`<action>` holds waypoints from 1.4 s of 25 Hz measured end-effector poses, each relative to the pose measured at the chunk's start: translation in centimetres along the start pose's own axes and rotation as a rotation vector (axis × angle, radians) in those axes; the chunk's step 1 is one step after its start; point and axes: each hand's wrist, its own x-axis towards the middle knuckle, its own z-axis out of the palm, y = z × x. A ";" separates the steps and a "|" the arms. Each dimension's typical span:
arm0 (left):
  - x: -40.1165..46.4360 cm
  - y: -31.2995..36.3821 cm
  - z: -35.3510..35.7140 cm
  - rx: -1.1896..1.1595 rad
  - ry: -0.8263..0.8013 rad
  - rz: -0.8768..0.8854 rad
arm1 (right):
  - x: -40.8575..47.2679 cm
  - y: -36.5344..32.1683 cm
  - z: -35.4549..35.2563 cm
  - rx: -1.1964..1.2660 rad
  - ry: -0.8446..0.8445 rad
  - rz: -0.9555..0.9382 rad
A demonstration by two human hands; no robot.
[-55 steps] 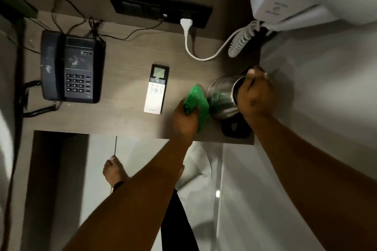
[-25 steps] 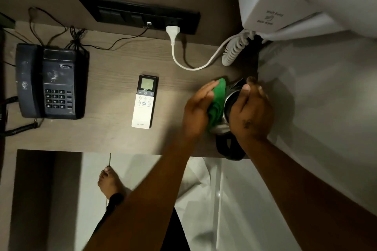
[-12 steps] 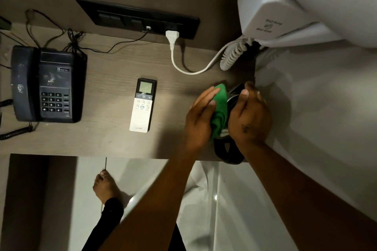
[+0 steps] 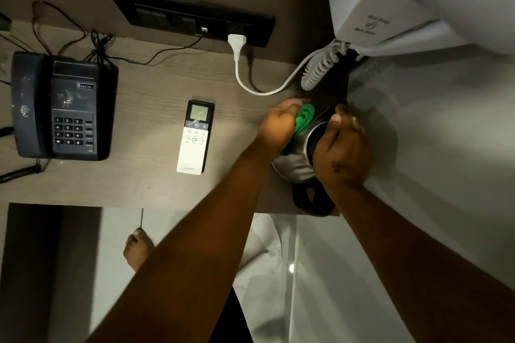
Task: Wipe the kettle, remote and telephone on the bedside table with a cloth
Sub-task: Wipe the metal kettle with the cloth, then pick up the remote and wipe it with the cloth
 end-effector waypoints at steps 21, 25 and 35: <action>-14.5 -4.3 -9.5 -0.559 0.296 -0.152 | -0.4 -2.0 -1.9 0.091 0.074 -0.150; -16.0 -2.5 -13.2 -0.593 0.207 -0.158 | -4.9 -6.7 0.7 0.512 -0.177 -0.022; -12.2 -6.1 -18.5 0.814 0.622 0.082 | -5.1 -11.3 8.0 0.338 -0.290 -0.096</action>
